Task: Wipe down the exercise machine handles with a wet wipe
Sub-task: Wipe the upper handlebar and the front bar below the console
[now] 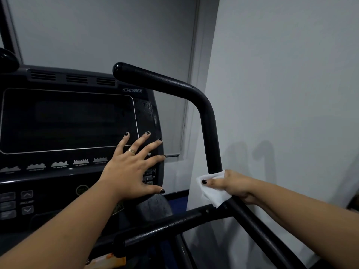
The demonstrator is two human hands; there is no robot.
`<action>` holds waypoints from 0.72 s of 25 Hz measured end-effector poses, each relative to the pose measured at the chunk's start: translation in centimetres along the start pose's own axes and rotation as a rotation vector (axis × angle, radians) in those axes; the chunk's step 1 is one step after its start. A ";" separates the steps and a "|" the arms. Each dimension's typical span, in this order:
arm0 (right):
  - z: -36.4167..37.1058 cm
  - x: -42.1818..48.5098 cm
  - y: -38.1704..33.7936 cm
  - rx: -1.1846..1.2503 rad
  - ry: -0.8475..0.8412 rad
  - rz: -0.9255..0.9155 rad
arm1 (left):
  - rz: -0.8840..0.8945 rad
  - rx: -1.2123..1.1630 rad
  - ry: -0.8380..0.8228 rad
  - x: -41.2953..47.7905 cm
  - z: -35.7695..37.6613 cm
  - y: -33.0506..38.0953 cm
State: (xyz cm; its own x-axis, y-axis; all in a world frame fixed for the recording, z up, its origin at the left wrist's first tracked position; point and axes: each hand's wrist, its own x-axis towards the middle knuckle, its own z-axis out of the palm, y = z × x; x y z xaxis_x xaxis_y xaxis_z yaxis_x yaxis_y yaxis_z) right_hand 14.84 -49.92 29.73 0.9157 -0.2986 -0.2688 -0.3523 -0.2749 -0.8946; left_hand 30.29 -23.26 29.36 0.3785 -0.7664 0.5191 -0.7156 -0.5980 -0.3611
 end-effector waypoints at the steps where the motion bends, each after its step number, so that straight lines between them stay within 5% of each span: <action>1: -0.1 0.0 -0.2 0.040 -0.023 0.006 | 0.007 -0.001 0.002 0.0 0.0 0.0; 5: 0.7 1.1 -1.4 0.084 0.114 -0.150 | 0.024 -0.004 0.019 0.0 0.2 0.0; 9: 1.2 3.1 -5.8 0.063 0.449 -0.339 | 0.018 -0.031 0.027 0.0 0.2 -0.1; 13: 1.0 4.2 -12.0 -0.251 0.727 -0.459 | 0.014 -0.038 0.023 0.0 0.3 -0.1; 18: 1.2 4.3 -17.4 -0.704 0.844 -0.626 | 0.015 -0.037 0.013 0.1 0.4 -0.1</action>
State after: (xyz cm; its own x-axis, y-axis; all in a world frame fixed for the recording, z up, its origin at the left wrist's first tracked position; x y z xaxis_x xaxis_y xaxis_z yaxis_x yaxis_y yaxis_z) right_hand 25.15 -45.32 43.71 0.6460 -0.3595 0.6734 -0.1687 -0.9276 -0.3333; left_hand 30.62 -23.34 29.12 0.3601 -0.7717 0.5242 -0.7424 -0.5773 -0.3398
